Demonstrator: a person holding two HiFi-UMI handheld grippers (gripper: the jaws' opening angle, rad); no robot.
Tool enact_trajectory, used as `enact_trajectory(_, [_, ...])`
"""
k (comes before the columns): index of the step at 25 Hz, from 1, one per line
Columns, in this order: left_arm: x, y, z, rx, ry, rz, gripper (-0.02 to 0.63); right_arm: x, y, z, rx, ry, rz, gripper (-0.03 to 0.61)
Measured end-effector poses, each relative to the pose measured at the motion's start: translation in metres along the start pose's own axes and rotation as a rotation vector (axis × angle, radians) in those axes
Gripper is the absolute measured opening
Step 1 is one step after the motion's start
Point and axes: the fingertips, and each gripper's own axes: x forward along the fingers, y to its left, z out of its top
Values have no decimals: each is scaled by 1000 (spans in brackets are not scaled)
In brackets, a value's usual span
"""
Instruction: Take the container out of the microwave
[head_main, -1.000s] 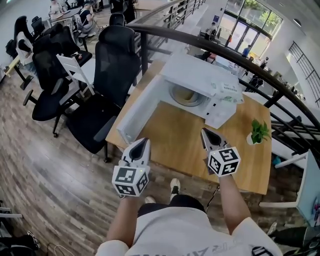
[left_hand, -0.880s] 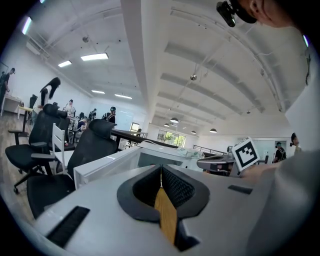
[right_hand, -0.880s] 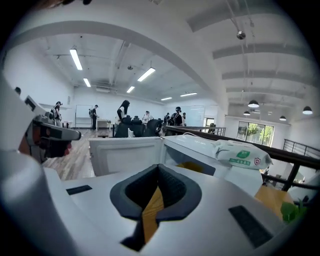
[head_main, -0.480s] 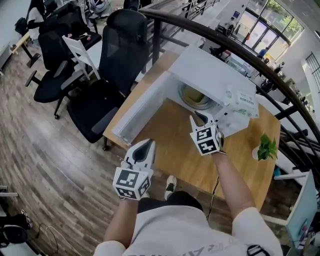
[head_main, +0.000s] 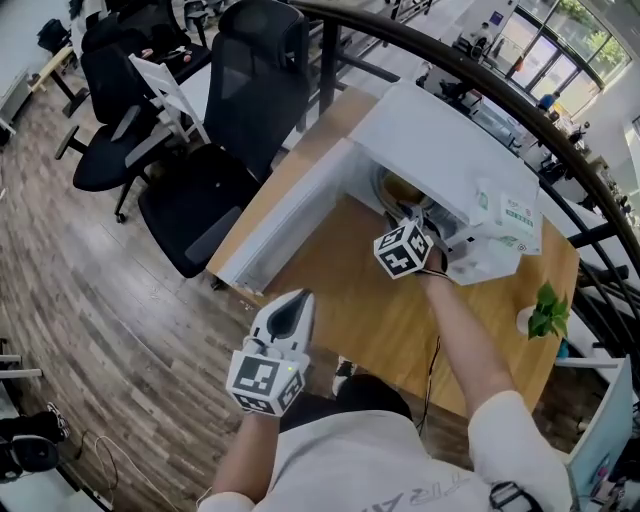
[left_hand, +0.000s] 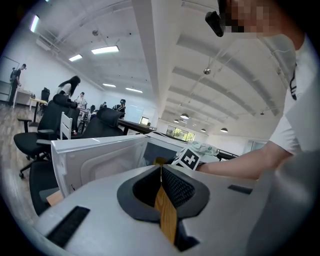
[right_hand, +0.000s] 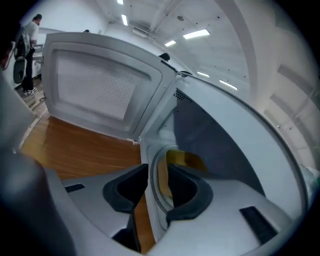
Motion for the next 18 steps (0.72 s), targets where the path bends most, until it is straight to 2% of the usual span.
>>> enact_trajectory(5, [6, 6, -2, -6, 1, 15, 35, 28, -7, -13, -86, 65, -29, 144])
enact_trajectory(11, [6, 10, -10, -20, 15, 29, 35, 47, -11, -26, -144, 142, -43, 143])
enact_trajectory(12, [6, 10, -12, -23, 18, 31, 35, 49, -11, -27, -149, 149, -43, 136])
enact_trajectory(16, [6, 10, -16, -29, 27, 35, 35, 50, -17, -27, -144, 147, -64, 43])
enact_trajectory(18, [5, 10, -15, -28, 28, 33, 35, 45, -15, -26, -131, 132, -53, 41])
